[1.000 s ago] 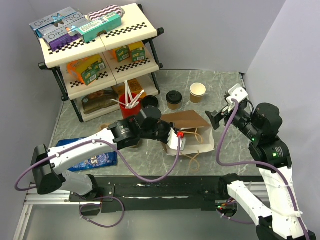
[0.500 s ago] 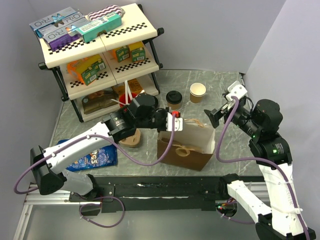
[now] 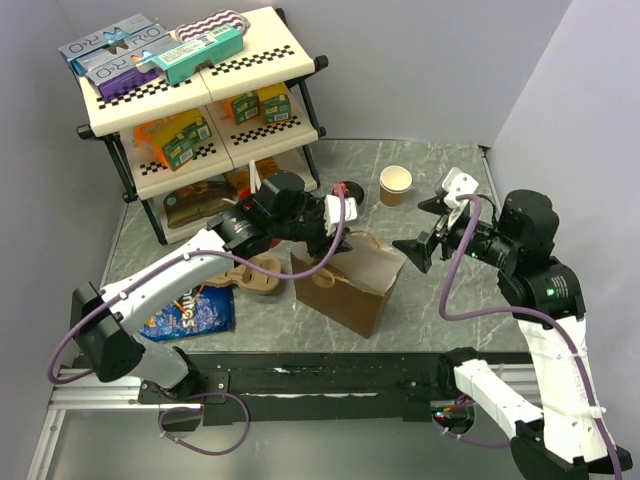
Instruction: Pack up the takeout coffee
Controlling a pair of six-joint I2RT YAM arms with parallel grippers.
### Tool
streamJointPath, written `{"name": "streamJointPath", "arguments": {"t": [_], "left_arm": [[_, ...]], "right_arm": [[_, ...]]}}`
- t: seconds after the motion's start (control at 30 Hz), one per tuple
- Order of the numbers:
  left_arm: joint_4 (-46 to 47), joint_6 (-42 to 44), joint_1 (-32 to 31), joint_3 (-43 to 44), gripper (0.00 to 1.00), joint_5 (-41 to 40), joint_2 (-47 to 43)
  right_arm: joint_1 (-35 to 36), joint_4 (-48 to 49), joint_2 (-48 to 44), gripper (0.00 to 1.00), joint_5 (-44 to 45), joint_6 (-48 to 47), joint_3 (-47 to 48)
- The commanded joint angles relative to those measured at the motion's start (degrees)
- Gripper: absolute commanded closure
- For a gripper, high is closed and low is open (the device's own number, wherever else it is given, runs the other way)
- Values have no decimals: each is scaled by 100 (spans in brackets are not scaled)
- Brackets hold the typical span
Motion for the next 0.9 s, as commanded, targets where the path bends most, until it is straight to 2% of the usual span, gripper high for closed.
{"name": "streamJointPath", "arguments": {"t": [0.0,0.03,0.2,0.27,0.37,0.4,0.53,0.63,0.87], "left_arm": [[409,-727,90,-39,43,-101,-39],[462,-806,194,-4,36,-111,-56],[314,-1088,817,848,25,195,-231],[95,-852,1012,1138,23,546,-346],[-713,-132,1241,1166,20,942,-636],[-1237,114,1259,1122,20,1022,-811],[-2225,1457,1241,604,19,1611,-1225],[-2586,1995,1058,419,18,1744,-1348],[-2314,2190,188,444,18,1585,-893]], "right_arm": [[-32,-233,160,2,-577,-9,224],[-23,-207,221,2,-551,18,215],[-23,-408,617,3,-787,-210,495],[-15,-461,837,4,-919,-272,557],[90,-417,1021,4,-981,-255,601],[126,-400,1109,4,-973,-255,610],[337,-505,1303,4,-955,-465,671],[486,-532,1417,5,-902,-544,672],[882,-286,1716,8,-375,-536,672]]}}
